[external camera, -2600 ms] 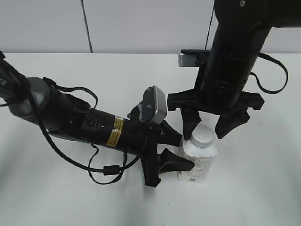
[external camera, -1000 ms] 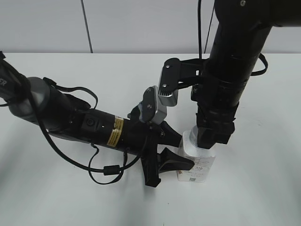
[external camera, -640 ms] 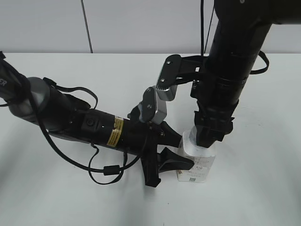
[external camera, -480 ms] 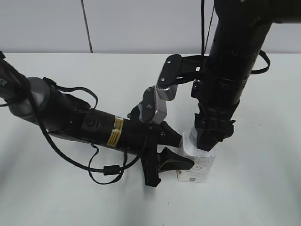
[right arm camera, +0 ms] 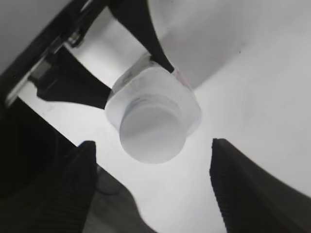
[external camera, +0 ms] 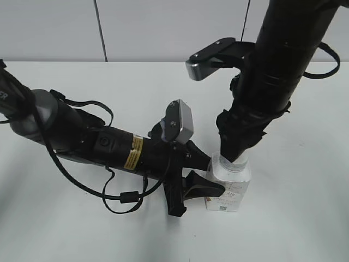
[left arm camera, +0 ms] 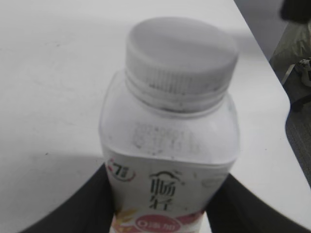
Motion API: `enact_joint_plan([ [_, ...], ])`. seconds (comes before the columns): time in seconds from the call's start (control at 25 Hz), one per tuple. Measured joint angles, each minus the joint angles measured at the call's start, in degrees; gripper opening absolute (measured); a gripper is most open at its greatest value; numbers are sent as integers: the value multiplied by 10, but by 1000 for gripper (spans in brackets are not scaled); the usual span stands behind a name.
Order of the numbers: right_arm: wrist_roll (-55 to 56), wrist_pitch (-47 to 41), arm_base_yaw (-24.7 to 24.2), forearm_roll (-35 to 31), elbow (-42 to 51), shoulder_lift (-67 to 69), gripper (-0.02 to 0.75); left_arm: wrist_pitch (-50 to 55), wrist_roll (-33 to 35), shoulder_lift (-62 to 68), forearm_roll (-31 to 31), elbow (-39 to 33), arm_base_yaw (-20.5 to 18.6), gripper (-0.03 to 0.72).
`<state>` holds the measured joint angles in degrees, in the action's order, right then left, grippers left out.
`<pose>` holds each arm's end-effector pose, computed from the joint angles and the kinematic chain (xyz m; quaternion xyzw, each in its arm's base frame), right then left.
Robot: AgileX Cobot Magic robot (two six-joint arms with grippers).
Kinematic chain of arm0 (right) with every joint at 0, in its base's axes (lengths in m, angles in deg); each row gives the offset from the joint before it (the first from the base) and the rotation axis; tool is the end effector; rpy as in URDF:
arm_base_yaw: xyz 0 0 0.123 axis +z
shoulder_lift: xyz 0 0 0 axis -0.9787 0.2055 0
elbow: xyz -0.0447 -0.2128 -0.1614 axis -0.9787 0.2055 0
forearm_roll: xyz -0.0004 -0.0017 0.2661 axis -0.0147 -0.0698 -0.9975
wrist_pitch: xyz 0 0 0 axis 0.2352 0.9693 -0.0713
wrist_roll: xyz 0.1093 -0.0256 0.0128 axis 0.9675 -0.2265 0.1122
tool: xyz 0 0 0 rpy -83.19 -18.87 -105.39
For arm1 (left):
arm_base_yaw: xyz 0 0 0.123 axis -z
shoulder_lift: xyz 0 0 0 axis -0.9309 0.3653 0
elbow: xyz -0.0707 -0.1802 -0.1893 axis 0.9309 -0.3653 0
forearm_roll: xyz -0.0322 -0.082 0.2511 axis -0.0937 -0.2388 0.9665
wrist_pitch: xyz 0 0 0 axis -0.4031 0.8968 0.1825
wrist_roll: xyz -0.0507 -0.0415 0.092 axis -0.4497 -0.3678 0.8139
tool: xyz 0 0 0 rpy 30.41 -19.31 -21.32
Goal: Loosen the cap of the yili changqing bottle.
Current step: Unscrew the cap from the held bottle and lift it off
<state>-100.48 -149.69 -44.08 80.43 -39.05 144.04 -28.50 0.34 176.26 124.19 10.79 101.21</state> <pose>0.2809 0.2069 0.2025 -0.4723 0.8781 0.0663 0.0377 0.2714 -0.2775 0.0514 0.6018 0.6069 -0.3892 0.3437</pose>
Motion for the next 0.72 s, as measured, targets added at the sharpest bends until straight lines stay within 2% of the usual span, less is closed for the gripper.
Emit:
enact_joint_plan([
  [0.2,321,0,0,-1,0,-8,567,0,0,0,0,0,0,351],
  [0.28,398,1,0,-1,0,-8,559,0,0,0,0,0,0,350],
  [0.4,439,17,0,-2,3,-8,542,0,0,0,0,0,0,349],
  [0.72,458,31,0,-2,8,6,535,0,0,0,0,0,0,348],
])
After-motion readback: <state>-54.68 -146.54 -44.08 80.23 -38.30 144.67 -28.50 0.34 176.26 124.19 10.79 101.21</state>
